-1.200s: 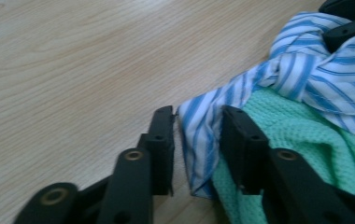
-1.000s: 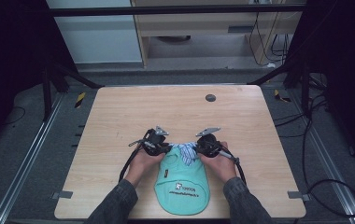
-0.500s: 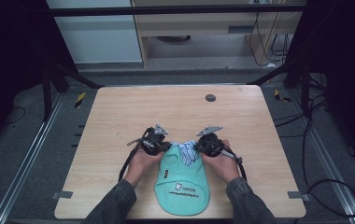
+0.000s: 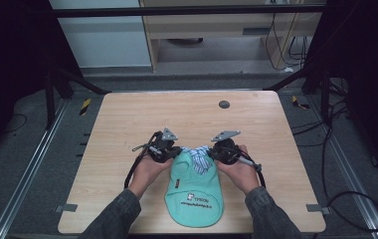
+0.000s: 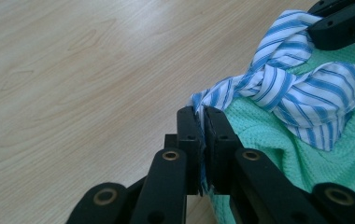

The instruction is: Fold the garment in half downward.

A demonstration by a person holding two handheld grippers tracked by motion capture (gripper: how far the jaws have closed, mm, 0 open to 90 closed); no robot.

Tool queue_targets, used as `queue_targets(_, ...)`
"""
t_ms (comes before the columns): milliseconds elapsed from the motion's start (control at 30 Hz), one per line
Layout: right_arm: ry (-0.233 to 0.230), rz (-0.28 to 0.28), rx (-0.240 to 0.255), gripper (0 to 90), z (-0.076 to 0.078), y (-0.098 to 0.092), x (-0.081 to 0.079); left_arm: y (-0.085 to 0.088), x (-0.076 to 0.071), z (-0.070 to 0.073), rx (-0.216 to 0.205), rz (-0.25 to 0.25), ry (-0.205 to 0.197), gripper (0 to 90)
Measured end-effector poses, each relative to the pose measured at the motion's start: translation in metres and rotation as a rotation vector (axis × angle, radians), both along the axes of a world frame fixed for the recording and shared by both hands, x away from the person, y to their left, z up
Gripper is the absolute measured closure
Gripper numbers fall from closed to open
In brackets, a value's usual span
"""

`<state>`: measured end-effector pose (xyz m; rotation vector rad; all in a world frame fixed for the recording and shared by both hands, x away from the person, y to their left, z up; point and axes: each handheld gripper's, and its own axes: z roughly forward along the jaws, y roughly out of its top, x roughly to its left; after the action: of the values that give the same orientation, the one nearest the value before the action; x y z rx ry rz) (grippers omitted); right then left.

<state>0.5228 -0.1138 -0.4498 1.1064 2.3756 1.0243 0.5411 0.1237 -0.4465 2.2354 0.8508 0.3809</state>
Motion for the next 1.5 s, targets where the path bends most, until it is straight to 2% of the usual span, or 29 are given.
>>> queue_targets(133, -0.017, 0.010, -0.003, 83.7, 0.006, -0.001, -0.001, 0.001, 0.000, 0.006, -0.006, -0.008, -0.011, 86.2)
queue_targets(367, -0.032, 0.028, -0.012, 83.7, 0.015, -0.003, -0.001, 0.000, 0.000, 0.014, 0.008, -0.022, -0.025, 86.1)
queue_targets(1000, -0.045, 0.053, -0.041, 83.7, 0.031, -0.002, -0.003, -0.002, 0.000, 0.031, 0.021, -0.043, -0.041, 86.2)
queue_targets(1167, -0.052, 0.057, -0.040, 83.7, 0.040, -0.005, -0.006, -0.004, 0.001, 0.041, 0.030, -0.054, -0.048, 86.2)
queue_targets(1500, -0.060, 0.059, -0.041, 83.7, 0.048, -0.010, -0.002, -0.010, 0.005, 0.051, 0.040, -0.065, -0.064, 86.2)
